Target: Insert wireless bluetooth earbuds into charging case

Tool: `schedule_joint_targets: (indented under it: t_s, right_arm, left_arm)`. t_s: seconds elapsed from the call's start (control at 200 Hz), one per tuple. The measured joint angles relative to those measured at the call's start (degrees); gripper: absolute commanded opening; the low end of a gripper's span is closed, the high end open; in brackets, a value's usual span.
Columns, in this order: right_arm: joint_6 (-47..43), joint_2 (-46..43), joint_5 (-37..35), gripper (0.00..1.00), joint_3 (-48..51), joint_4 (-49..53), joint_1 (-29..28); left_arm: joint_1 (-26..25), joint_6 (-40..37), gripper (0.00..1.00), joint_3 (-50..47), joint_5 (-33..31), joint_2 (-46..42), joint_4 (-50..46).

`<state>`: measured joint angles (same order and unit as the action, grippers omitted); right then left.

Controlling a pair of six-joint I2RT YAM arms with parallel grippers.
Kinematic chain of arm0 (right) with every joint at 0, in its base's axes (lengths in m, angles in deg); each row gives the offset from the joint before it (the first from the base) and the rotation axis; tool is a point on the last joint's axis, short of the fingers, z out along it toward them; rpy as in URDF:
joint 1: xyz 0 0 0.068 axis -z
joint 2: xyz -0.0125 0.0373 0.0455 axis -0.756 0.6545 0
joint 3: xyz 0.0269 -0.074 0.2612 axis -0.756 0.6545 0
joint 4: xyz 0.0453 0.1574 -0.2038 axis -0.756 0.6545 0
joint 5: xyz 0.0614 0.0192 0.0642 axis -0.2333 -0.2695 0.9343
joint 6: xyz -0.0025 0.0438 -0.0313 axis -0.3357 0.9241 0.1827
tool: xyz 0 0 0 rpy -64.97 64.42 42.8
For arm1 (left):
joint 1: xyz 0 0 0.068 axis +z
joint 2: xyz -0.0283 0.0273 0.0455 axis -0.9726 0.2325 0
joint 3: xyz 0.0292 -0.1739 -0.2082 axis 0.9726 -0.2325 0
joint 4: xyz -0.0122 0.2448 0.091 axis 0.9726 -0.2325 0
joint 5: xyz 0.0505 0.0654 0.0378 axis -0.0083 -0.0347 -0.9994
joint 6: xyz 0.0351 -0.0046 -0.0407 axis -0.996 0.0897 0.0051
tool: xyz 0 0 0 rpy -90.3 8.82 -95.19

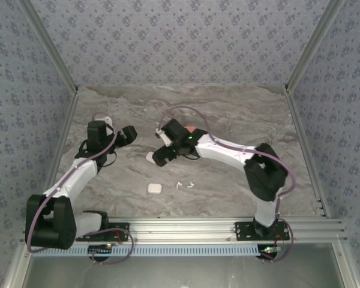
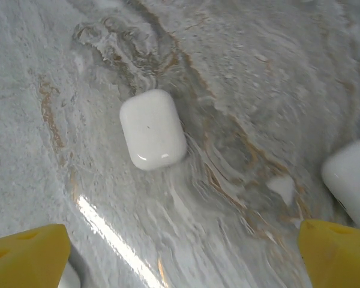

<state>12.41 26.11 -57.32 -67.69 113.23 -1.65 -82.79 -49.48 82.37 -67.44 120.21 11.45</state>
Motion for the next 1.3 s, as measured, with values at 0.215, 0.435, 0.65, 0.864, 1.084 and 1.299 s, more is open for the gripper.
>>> schedule_joint_targets:
  t_s: [0.215,0.435,0.65,0.864,1.084,1.299]
  right_arm:
    - [-4.85,12.94,-3.87,0.96,-11.89,3.91,-3.10]
    - [-8.00,20.72,-5.95,0.87,-18.53,7.56,-3.61]
    - [-9.27,22.25,-5.73,0.70,-20.44,9.42,-3.67]
    - [-9.79,22.43,-4.70,0.46,-20.70,10.69,-3.72]
    - [-9.99,21.40,-4.63,0.39,-19.76,10.73,-3.58]
    - [-11.26,10.19,-4.83,0.38,-10.23,8.24,-2.56]
  left_arm:
    - [4.15,0.50,0.86,-2.64,0.04,-4.46,-2.86]
    - [5.62,0.68,0.87,-3.61,0.04,-6.64,-3.69]
    - [5.88,0.66,0.88,-3.91,0.04,-6.64,-4.00]
    - [5.88,0.85,0.88,-3.91,0.07,-6.62,-4.00]
    - [5.88,0.87,0.87,-3.91,1.64,-6.64,-3.98]
    - [5.88,0.85,0.84,-3.76,8.76,-6.62,-3.56]
